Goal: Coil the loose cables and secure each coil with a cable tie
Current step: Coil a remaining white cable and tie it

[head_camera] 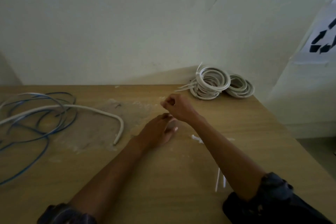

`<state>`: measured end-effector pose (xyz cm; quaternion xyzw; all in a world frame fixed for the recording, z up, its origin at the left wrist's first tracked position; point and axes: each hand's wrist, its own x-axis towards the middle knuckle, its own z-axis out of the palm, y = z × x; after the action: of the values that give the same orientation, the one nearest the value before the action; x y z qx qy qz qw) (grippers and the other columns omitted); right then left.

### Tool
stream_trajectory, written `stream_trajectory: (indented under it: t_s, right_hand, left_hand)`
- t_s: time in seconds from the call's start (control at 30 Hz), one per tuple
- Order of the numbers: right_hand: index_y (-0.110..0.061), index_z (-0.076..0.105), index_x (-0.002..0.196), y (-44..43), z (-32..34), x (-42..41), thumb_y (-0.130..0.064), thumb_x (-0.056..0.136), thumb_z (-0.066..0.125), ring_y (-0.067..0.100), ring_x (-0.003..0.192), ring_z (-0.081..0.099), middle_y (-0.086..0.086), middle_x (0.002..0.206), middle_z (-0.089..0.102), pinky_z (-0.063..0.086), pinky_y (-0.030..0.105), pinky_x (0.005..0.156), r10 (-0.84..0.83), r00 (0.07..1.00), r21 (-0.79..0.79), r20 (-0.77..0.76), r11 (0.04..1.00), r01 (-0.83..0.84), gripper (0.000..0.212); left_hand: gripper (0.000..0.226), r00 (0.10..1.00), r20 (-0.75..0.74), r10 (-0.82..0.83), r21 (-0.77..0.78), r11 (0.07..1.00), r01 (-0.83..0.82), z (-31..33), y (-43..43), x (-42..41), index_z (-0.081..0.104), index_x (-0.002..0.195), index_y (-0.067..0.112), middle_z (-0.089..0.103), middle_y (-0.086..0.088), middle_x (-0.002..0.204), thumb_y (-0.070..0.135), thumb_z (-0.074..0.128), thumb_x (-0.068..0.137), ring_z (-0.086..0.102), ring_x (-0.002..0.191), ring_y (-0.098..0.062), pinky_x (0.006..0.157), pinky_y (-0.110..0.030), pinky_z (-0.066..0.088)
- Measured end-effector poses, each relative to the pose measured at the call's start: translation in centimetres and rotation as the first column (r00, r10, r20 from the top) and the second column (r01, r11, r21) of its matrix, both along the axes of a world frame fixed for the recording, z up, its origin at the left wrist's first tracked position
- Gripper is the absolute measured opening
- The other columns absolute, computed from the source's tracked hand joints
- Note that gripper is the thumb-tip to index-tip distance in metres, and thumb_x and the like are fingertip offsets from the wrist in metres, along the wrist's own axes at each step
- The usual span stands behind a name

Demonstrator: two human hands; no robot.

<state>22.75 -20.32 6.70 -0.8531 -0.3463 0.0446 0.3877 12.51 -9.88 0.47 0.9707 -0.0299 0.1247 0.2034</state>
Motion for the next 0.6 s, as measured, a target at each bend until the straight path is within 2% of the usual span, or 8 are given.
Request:
stream_trajectory:
  t_s: [0.13, 0.2, 0.3, 0.33, 0.4, 0.47, 0.53, 0.6]
  right_hand:
    - [-0.011, 0.073, 0.086, 4.4, -0.5, -3.6, -0.036, 0.095, 0.067, 0.020, 0.079, 0.069, 0.002, 0.081, 0.072, 0.055, 0.036, 0.076, 0.149, 0.986, -0.106, -0.078, 0.982, -0.157, 0.027]
    - [-0.011, 0.070, 0.072, 6.5, -0.8, -5.1, -0.041, 0.095, 0.066, 0.019, 0.067, 0.067, 0.006, 0.070, 0.071, 0.053, 0.033, 0.067, 0.146, 0.983, -0.136, -0.112, 0.978, -0.161, 0.038]
    - [-0.010, 0.057, 0.051, 9.2, -1.1, -6.8, -0.051, 0.090, 0.070, 0.013, 0.040, 0.050, 0.002, 0.046, 0.053, 0.039, 0.024, 0.048, 0.072, 0.987, -0.178, -0.144, 0.979, -0.097, 0.057]
    - [-0.008, 0.063, 0.054, 9.9, -1.2, -7.2, -0.048, 0.088, 0.073, 0.012, 0.040, 0.052, 0.002, 0.047, 0.056, 0.042, 0.025, 0.046, 0.049, 0.989, -0.181, -0.140, 0.981, -0.075, 0.053]
    - [-0.005, 0.079, 0.076, 10.9, -1.3, -7.7, -0.023, 0.089, 0.072, 0.017, 0.055, 0.065, 0.008, 0.065, 0.072, 0.057, 0.035, 0.056, 0.039, 0.990, -0.200, -0.138, 0.978, -0.066, 0.023]
    - [-0.003, 0.081, 0.086, 11.2, -1.2, -7.9, -0.001, 0.085, 0.063, 0.024, 0.065, 0.069, 0.016, 0.077, 0.075, 0.062, 0.043, 0.067, 0.048, 0.987, -0.175, -0.151, 0.982, -0.075, 0.018]
    - [-0.002, 0.080, 0.083, 11.1, -1.4, -7.8, 0.002, 0.082, 0.062, 0.027, 0.069, 0.072, 0.019, 0.078, 0.075, 0.060, 0.042, 0.067, 0.041, 0.988, -0.150, -0.152, 0.987, -0.064, 0.018]
    - [0.000, 0.079, 0.083, 11.1, -1.6, -7.8, -0.010, 0.089, 0.065, 0.030, 0.072, 0.073, 0.020, 0.079, 0.075, 0.060, 0.040, 0.068, 0.047, 0.982, -0.127, -0.184, 0.989, -0.071, 0.018]
  left_hand:
    - [0.036, 0.998, 0.051, -0.047, -0.038, 0.998, 0.049, 0.2, 2.8, -5.5, 0.064, 0.134, 0.020, 0.061, -0.002, 0.138, 0.035, 0.055, 0.102, 0.059, 0.121, -0.017, 0.099, -0.035, 0.051]
    - [0.033, 0.991, 0.126, -0.044, -0.080, 0.995, 0.055, 0.3, 4.5, -8.1, 0.069, 0.125, 0.017, 0.068, -0.003, 0.127, 0.034, 0.051, 0.103, 0.064, 0.112, -0.017, 0.092, -0.036, 0.054]
    - [0.032, 0.972, 0.204, 0.118, -0.267, 0.962, -0.061, 0.9, 6.0, -10.1, 0.072, 0.107, 0.016, 0.075, -0.004, 0.101, 0.036, 0.048, 0.102, 0.070, 0.084, -0.017, 0.073, -0.037, 0.056]
    - [0.034, 0.955, 0.238, 0.178, -0.292, 0.951, -0.105, 1.2, 6.3, -10.2, 0.072, 0.099, 0.015, 0.074, -0.005, 0.090, 0.037, 0.047, 0.099, 0.067, 0.073, -0.016, 0.066, -0.037, 0.055]
    - [0.036, 0.925, 0.286, 0.250, -0.287, 0.943, -0.166, 1.6, 6.7, -10.2, 0.071, 0.090, 0.014, 0.070, -0.005, 0.079, 0.039, 0.046, 0.093, 0.057, 0.060, -0.013, 0.057, -0.032, 0.048]
    - [0.034, 0.914, 0.297, 0.276, -0.278, 0.941, -0.194, 1.7, 7.0, -10.3, 0.068, 0.087, 0.016, 0.067, -0.003, 0.073, 0.041, 0.047, 0.089, 0.054, 0.057, -0.012, 0.054, -0.033, 0.044]
    - [0.029, 0.904, 0.302, 0.301, -0.261, 0.939, -0.226, 1.7, 7.0, -10.5, 0.061, 0.081, 0.018, 0.060, 0.002, 0.068, 0.044, 0.048, 0.088, 0.051, 0.057, -0.014, 0.053, -0.033, 0.042]
    - [0.026, 0.867, 0.326, 0.377, -0.243, 0.920, -0.308, 1.8, 7.0, -10.6, 0.052, 0.082, 0.020, 0.052, 0.007, 0.070, 0.045, 0.049, 0.088, 0.047, 0.060, -0.013, 0.054, -0.031, 0.038]
